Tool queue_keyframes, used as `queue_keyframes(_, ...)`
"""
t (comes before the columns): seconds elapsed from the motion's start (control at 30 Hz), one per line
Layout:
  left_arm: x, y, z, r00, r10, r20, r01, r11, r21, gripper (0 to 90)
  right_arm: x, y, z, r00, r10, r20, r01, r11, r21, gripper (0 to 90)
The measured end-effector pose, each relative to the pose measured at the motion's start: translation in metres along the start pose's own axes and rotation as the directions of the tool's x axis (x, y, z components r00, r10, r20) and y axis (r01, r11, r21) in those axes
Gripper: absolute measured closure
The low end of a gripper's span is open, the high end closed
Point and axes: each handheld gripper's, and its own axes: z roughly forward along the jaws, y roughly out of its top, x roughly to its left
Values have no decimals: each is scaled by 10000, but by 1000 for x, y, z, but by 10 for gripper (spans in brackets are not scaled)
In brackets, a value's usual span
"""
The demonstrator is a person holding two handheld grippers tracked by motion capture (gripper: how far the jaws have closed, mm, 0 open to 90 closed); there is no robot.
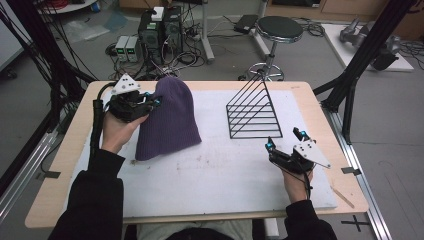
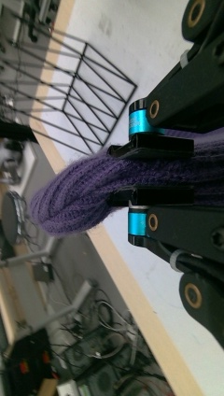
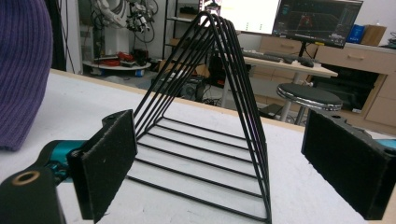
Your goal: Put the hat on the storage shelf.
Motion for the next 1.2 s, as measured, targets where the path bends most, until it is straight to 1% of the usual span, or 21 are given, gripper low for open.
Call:
queue_keyframes(0.07, -4, 3, -2, 9996, 96, 253, -93, 9999, -138, 789, 0, 0, 0, 10000, -25, -35, 25, 10000, 24, 98)
queue_keyframes(0.17, -11, 7, -4, 9989, 335, 326, -324, 9988, -354, 788, 1, 1, 0, 9999, 33, -131, -33, 10000, 0, 97)
queue_keyframes(0.23, -15, 9, -6, 9983, 396, 429, -370, 9975, -608, 788, 3, 2, -1, 9998, 2, -199, -3, 10000, -70, 97)
queue_keyframes(0.27, -17, 11, -7, 9975, 531, 463, -497, 9963, -704, 788, 3, 2, -1, 9996, -55, -272, 52, 9999, -114, 98)
queue_keyframes(0.4, -25, 16, -11, 9950, 823, 561, -756, 9906, -1137, 788, 6, 5, -2, 9982, -24, -597, 15, 9999, -151, 98)
queue_keyframes(0.5, -31, 21, -14, 9927, 998, 676, -901, 9868, -1345, 788, 6, 6, -1, 9977, -33, -673, 25, 9999, -122, 98)
queue_keyframes(0.57, -36, 23, -16, 9907, 1166, 696, -1047, 9822, -1560, 788, 7, 7, 0, 9970, -74, -773, 68, 9999, -80, 98)
queue_keyframes(0.67, -41, 27, -19, 9870, 1406, 783, -1242, 9749, -1850, 788, 8, 9, 2, 9936, -94, -1126, 92, 10000, -21, 98)
queue_keyframes(0.7, -43, 29, -20, 9855, 1484, 823, -1305, 9729, -1911, 788, 8, 9, 2, 9936, -94, -1126, 92, 10000, -21, 98)
queue_keyframes(0.73, -46, 31, -20, 9836, 1600, 827, -1407, 9694, -2012, 788, 9, 9, 3, 9910, -131, -1333, 135, 9999, 18, 97)
queue_keyframes(0.77, -47, 32, -21, 9818, 1689, 865, -1482, 9673, -2061, 788, 9, 9, 3, 9910, -131, -1333, 135, 9999, 18, 97)
queue_keyframes(0.8, -50, 35, -22, 9779, 1875, 926, -1639, 9622, -2174, 788, 11, 9, 4, 9890, -134, -1474, 148, 9999, 86, 98)
queue_keyframes(0.83, -50, 35, -22, 9779, 1875, 926, -1639, 9622, -2174, 788, 12, 10, 5, 9870, -186, -1597, 197, 9998, 52, 98)
queue_keyframes(0.9, -54, 37, -22, 9743, 2039, 957, -1765, 9551, -2379, 788, 13, 10, 6, 9853, -173, -1700, 189, 9998, 75, 97)
queue_keyframes(0.93, -56, 37, -23, 9727, 2112, 965, -1821, 9516, -2476, 787, 14, 11, 6, 9827, -121, -1848, 144, 9998, 109, 97)
queue_keyframes(0.97, -58, 38, -23, 9723, 2142, 941, -1841, 9486, -2574, 788, 16, 12, 7, 9764, -190, -2150, 226, 9996, 143, 98)
queue_keyframes(1.0, -59, 39, -24, 9707, 2196, 979, -1874, 9460, -2644, 788, 18, 13, 8, 9735, -352, -2261, 372, 9993, 47, 97)
queue_keyframes(1.03, -61, 40, -25, 9687, 2258, 1029, -1915, 9440, -2687, 788, 19, 14, 8, 9703, -387, -2389, 414, 9991, 62, 97)
queue_keyframes(1.13, -66, 43, -27, 9636, 2433, 1110, -2032, 9360, -2873, 787, 25, 18, 10, 9535, -297, -2999, 321, 9995, 28, 97)
queue_keyframes(1.17, -68, 45, -27, 9625, 2457, 1148, -2029, 9333, -2963, 787, 25, 18, 10, 9535, -297, -2999, 321, 9995, 28, 97)
queue_keyframes(1.2, -72, 47, -29, 9581, 2597, 1207, -2132, 9282, -3049, 787, 27, 21, 12, 9418, -252, -3352, 239, 9997, -80, 97)
